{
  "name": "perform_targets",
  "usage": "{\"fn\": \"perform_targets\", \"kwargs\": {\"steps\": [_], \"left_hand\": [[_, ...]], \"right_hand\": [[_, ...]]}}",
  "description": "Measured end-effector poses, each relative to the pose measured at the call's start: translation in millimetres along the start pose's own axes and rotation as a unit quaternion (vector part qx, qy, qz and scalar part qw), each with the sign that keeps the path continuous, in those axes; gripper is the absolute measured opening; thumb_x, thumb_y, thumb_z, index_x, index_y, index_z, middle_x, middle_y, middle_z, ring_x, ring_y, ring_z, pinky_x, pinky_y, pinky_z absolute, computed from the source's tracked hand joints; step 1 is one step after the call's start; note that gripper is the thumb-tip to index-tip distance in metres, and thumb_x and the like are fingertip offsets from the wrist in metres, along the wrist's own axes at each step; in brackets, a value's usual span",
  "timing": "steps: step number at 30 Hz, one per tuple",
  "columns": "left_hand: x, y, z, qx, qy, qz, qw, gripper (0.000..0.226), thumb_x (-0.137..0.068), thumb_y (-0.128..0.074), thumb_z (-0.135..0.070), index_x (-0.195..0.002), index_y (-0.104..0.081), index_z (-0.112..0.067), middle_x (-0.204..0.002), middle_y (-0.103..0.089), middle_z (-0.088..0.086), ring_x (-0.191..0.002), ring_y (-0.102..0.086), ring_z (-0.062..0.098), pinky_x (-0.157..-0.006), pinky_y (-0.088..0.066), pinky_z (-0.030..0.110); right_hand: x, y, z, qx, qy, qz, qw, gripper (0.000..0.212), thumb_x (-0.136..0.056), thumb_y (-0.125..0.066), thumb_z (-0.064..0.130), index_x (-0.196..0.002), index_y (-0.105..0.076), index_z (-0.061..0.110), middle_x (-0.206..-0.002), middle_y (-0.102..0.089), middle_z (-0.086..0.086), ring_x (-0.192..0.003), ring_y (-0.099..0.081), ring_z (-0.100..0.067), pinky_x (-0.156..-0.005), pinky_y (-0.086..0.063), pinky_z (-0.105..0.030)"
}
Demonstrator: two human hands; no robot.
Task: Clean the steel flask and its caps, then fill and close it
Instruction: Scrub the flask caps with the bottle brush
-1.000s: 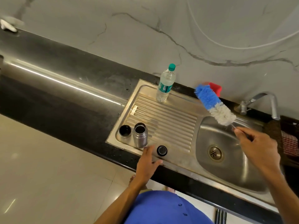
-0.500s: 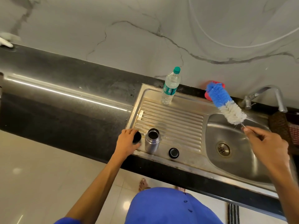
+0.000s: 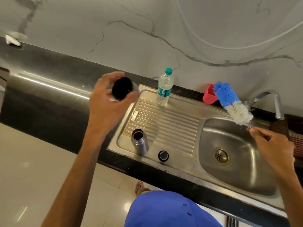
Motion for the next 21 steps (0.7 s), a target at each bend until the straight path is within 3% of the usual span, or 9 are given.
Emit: {"fn": "perform_targets", "kwargs": {"steps": [2, 4, 6, 8, 12, 15, 17, 21], "left_hand": [[20, -32, -36, 0.023, 0.000, 0.051, 0.998, 0.075, -0.080, -0.092, -0.030, -0.136, -0.044, -0.039, -0.124, -0.062, -0.018, -0.110, -0.060, -0.015, -0.084, -0.048, -0.001], [43, -77, -48, 0.025, -0.008, 0.093, 0.995, 0.077, -0.076, -0.095, -0.028, -0.132, -0.043, -0.038, -0.123, -0.064, -0.018, -0.110, -0.063, -0.009, -0.086, -0.055, 0.009], [65, -129, -41, 0.032, 0.002, 0.131, 0.991, 0.069, -0.073, -0.097, -0.028, -0.126, -0.053, -0.032, -0.117, -0.068, -0.017, -0.109, -0.067, -0.002, -0.087, -0.061, 0.022], [85, -188, -26, 0.071, 0.038, 0.158, 0.984, 0.063, -0.067, -0.100, -0.027, -0.119, -0.065, -0.028, -0.109, -0.074, -0.014, -0.101, -0.070, 0.002, -0.086, -0.063, 0.032], [113, -279, -6, 0.147, 0.127, 0.139, 0.971, 0.055, -0.061, -0.104, -0.030, -0.108, -0.075, -0.033, -0.095, -0.079, -0.014, -0.083, -0.071, 0.004, -0.081, -0.059, 0.031], [114, -317, -11, 0.173, 0.160, 0.103, 0.966, 0.054, -0.064, -0.102, -0.035, -0.112, -0.076, -0.032, -0.099, -0.079, -0.014, -0.088, -0.072, 0.003, -0.083, -0.057, 0.025], [109, -335, -20, 0.181, 0.159, 0.108, 0.964, 0.055, -0.068, -0.100, -0.033, -0.117, -0.073, -0.033, -0.107, -0.078, -0.014, -0.098, -0.073, 0.004, -0.083, -0.056, 0.019], [107, -360, -29, 0.232, 0.154, 0.134, 0.951, 0.059, -0.074, -0.097, -0.016, -0.123, -0.067, -0.029, -0.118, -0.076, -0.007, -0.110, -0.074, 0.014, -0.088, -0.058, 0.023]], "right_hand": [[-16, 6, -4, 0.020, 0.009, 0.015, 1.000, 0.044, -0.093, -0.063, 0.060, -0.122, -0.076, 0.030, -0.113, -0.074, -0.013, -0.109, -0.065, -0.040, -0.099, -0.053, -0.055], [-31, 17, -8, 0.048, 0.021, 0.022, 0.998, 0.043, -0.095, -0.061, 0.058, -0.123, -0.076, 0.029, -0.115, -0.074, -0.015, -0.111, -0.063, -0.044, -0.098, -0.052, -0.054], [-48, 30, -13, 0.080, 0.047, 0.007, 0.996, 0.046, -0.095, -0.057, 0.060, -0.122, -0.075, 0.027, -0.112, -0.074, -0.017, -0.106, -0.065, -0.046, -0.093, -0.053, -0.053], [-68, 44, -13, 0.124, 0.085, -0.007, 0.989, 0.035, -0.098, -0.060, 0.050, -0.119, -0.076, 0.028, -0.111, -0.074, -0.018, -0.104, -0.065, -0.048, -0.088, -0.053, -0.051], [-112, 53, -7, 0.201, 0.166, -0.002, 0.966, 0.026, -0.100, -0.057, 0.045, -0.112, -0.077, 0.033, -0.097, -0.074, -0.013, -0.090, -0.067, -0.042, -0.079, -0.055, -0.047], [-151, 56, 5, 0.281, 0.214, 0.001, 0.936, 0.031, -0.099, -0.049, 0.040, -0.103, -0.076, 0.026, -0.087, -0.071, -0.010, -0.079, -0.067, -0.036, -0.074, -0.057, -0.042], [-175, 58, 25, 0.343, 0.245, 0.014, 0.906, 0.029, -0.098, -0.048, 0.035, -0.097, -0.074, 0.021, -0.085, -0.068, -0.009, -0.077, -0.065, -0.034, -0.070, -0.049, -0.035], [-209, 43, 69, 0.444, 0.324, 0.026, 0.835, 0.018, -0.098, -0.056, 0.030, -0.098, -0.071, 0.018, -0.073, -0.049, 0.000, -0.069, -0.052, -0.022, -0.068, -0.038, -0.034]]}}
Point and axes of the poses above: each hand's wrist, its own x-axis away from the middle knuckle, its own y-axis out of the back of the hand, z = x × y, the point moved 3 cm from there along -x, towards the middle knuckle
